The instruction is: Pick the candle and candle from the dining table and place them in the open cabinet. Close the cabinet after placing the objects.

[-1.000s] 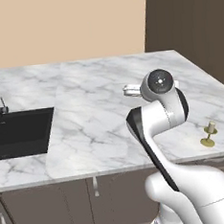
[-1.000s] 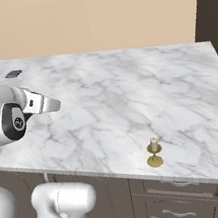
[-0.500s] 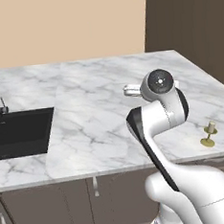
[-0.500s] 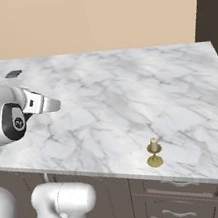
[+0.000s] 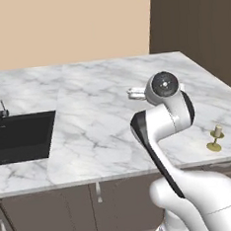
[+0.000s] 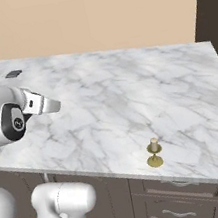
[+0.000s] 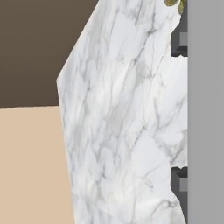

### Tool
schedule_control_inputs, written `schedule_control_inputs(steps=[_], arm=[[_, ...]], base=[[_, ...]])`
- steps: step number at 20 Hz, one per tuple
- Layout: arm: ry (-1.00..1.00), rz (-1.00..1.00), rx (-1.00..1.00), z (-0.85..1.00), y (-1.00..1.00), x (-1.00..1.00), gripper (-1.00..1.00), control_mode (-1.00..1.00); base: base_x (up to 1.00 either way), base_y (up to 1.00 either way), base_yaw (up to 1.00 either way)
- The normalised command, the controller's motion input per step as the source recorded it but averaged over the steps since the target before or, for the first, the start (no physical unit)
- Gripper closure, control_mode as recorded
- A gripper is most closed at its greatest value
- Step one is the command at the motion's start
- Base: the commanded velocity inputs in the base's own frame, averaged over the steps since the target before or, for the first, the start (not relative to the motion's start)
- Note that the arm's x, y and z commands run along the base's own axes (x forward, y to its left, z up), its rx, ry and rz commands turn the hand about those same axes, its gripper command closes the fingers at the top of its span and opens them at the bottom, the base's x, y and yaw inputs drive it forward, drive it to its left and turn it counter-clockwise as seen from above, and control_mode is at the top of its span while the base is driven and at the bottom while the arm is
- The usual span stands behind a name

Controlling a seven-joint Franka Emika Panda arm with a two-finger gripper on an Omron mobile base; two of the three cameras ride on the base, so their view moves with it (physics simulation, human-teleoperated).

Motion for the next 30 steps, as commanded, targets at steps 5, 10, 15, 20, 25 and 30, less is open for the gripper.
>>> schedule_control_inputs(steps=[5,10,15,20,25,30], arm=[[0.1,-0.51,-0.01,0.08,0.01,0.0,-1.0,-1.0],[0.27,-0.61,0.0,0.03,-0.02,0.0,-1.0,-1.0],[0.07,-0.17,0.07,-0.05,-0.17,-0.12,-1.0,-1.0],[-0.01,-0.09,0.04,-0.22,-0.21,-0.06,-1.0,-1.0],[-0.09,-0.13,0.0,-0.36,-0.24,-0.03,-1.0,-1.0],[-0.13,-0.18,0.0,-0.34,-0.26,-0.1,-1.0,-1.0]], base=[[0.0,0.0,0.0],[0.0,0.0,0.0],[0.0,0.0,0.0],[0.0,0.0,0.0],[0.0,0.0,0.0],[0.0,0.0,0.0]])
